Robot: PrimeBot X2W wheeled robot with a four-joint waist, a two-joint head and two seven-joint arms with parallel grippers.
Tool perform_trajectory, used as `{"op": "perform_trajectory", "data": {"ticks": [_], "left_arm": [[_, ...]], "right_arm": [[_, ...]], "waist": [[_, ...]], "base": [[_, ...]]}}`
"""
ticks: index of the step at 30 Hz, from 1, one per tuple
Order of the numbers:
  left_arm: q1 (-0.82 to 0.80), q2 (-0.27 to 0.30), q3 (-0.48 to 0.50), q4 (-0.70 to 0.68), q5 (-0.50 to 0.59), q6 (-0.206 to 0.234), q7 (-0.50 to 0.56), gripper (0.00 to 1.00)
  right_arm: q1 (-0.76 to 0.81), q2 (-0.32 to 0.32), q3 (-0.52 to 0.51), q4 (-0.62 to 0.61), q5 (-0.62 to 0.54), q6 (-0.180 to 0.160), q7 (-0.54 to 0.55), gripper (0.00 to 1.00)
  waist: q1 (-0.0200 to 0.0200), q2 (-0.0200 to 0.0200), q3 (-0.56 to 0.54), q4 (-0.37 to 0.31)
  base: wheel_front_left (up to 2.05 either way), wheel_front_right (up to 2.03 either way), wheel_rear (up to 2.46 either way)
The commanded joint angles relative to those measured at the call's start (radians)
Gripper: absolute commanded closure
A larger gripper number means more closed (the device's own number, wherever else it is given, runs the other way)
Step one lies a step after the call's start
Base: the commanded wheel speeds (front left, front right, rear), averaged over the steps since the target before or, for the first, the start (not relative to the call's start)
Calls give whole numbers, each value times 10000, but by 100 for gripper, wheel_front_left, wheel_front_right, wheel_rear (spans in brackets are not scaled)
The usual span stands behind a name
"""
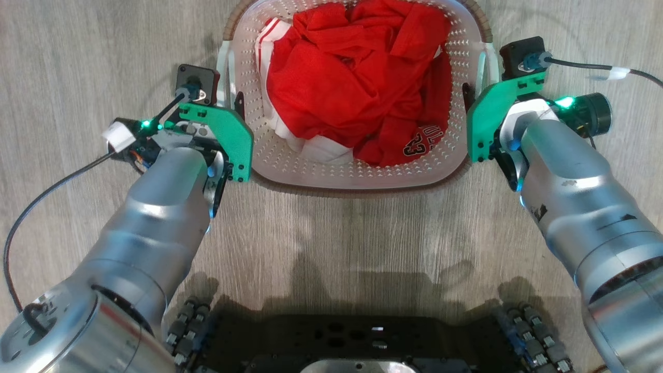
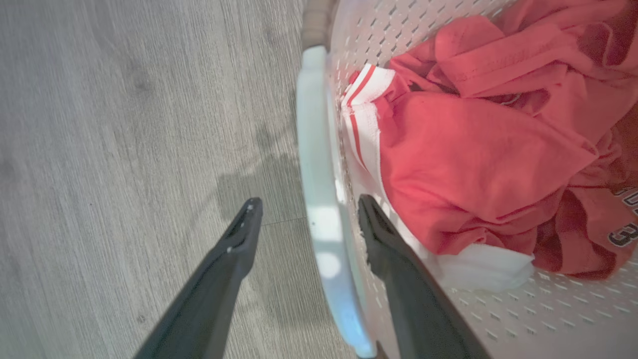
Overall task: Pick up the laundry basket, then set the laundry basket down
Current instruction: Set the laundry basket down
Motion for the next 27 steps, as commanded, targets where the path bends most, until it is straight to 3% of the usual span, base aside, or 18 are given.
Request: {"op": "perform_trajectory", "data": {"ticks": [1, 11, 19, 27], "left_arm": [[130, 268, 48, 4, -59, 73, 17, 0], [350, 268, -16, 42, -227, 162, -98, 0], [643, 291, 315, -196, -353, 133, -537, 0], [1824, 1144, 1987, -3182, 925, 727, -556, 0]], "right_arm": [[504, 177, 39, -54, -60, 14, 15, 0], [710, 177, -177, -54, -151, 14, -114, 0], [895, 177, -277, -135, -198, 14, -1031, 0], [1417, 177, -228, -530, 17, 14, -1852, 0]], "waist": [[0, 0, -49, 3], [0, 0, -664, -6], [0, 0, -1834, 4], [0, 0, -3443, -92]], "base": [[0, 0, 0], [0, 0, 0], [0, 0, 0], [0, 0, 0]]}}
